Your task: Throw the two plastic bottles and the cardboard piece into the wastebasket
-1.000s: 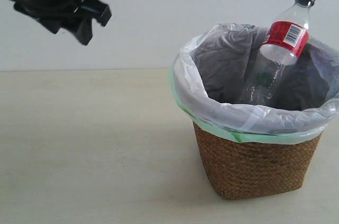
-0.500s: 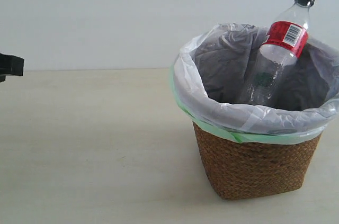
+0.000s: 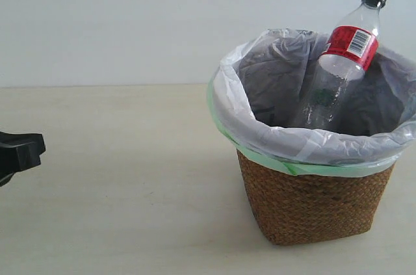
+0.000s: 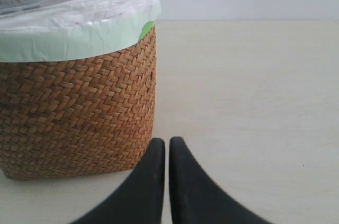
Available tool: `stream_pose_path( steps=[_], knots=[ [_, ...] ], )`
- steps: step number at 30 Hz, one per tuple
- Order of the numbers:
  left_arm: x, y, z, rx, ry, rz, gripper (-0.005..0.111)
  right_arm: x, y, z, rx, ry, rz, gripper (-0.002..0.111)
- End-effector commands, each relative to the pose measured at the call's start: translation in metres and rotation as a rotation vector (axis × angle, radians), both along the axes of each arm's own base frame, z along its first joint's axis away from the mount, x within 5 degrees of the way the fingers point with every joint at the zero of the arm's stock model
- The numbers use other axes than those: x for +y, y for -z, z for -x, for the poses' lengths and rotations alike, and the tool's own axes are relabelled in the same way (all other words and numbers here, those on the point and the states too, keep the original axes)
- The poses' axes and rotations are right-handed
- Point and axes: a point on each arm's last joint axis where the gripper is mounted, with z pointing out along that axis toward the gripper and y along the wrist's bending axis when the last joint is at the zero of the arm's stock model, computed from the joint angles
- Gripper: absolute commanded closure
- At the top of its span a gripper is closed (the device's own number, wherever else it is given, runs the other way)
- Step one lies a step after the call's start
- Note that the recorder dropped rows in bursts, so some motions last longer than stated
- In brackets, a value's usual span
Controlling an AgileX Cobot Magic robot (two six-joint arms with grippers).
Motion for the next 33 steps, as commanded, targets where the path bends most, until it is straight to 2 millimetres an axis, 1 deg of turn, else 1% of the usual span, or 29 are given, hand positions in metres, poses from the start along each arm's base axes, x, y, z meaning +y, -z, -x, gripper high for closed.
stream_pose_path(
  steps=[1,9,11,13,14,15,16,18,22,25,27,29,31,33],
  knots=[
    [-0.001,-0.002,0.0,-0.018,-0.002,0.033,0.103,0.0,-0.001,0.0,-0.014,-0.001,0.0,0.108],
    [-0.001,-0.002,0.0,-0.018,-0.002,0.033,0.103,0.0,-0.001,0.0,-0.014,-0.001,0.0,0.108],
    [0.001,-0.009,0.005,-0.054,-0.002,0.048,0.103,0.0,-0.001,0.0,-0.014,-0.001,0.0,0.108],
    [0.006,-0.023,0.015,-0.128,-0.006,0.078,0.103,0.0,-0.001,0.0,-0.014,-0.001,0.0,0.108],
    [0.01,-0.033,0.025,-0.192,-0.003,0.099,0.103,0.0,-0.001,0.0,-0.014,-0.001,0.0,0.108],
    [0.012,-0.04,0.03,-0.233,0.0,0.11,0.103,0.0,-0.001,0.0,-0.014,-0.001,0.0,0.108],
    [0.017,-0.049,0.041,-0.297,0.0,0.136,0.103,0.0,-0.001,0.0,-0.014,-0.001,0.0,0.108],
    [0.022,-0.06,0.054,-0.374,0.001,0.168,0.103,0.0,-0.001,0.0,-0.014,-0.001,0.0,0.108],
    [0.03,-0.072,0.073,-0.473,-0.004,0.207,0.103,0.0,-0.001,0.0,-0.014,-0.001,0.0,0.108],
    [0.039,-0.079,0.084,-0.54,-0.04,0.232,0.103,0.0,-0.001,0.0,-0.014,-0.001,0.0,0.108],
    [0.045,-0.08,0.093,-0.541,-0.09,0.283,0.103,0.0,-0.001,0.0,-0.014,-0.001,0.0,0.108],
    [0.053,-0.074,0.1,-0.469,-0.175,0.33,0.103,0.0,-0.001,0.0,-0.014,-0.001,0.0,0.108],
    [0.06,-0.064,0.108,-0.402,-0.253,0.338,0.103,0.0,-0.001,0.0,-0.014,-0.001,0.0,0.108],
    [0.063,-0.057,0.114,-0.441,-0.271,0.342,0.103,0.0,-0.001,0.0,-0.014,-0.001,0.0,0.108]
  ],
)
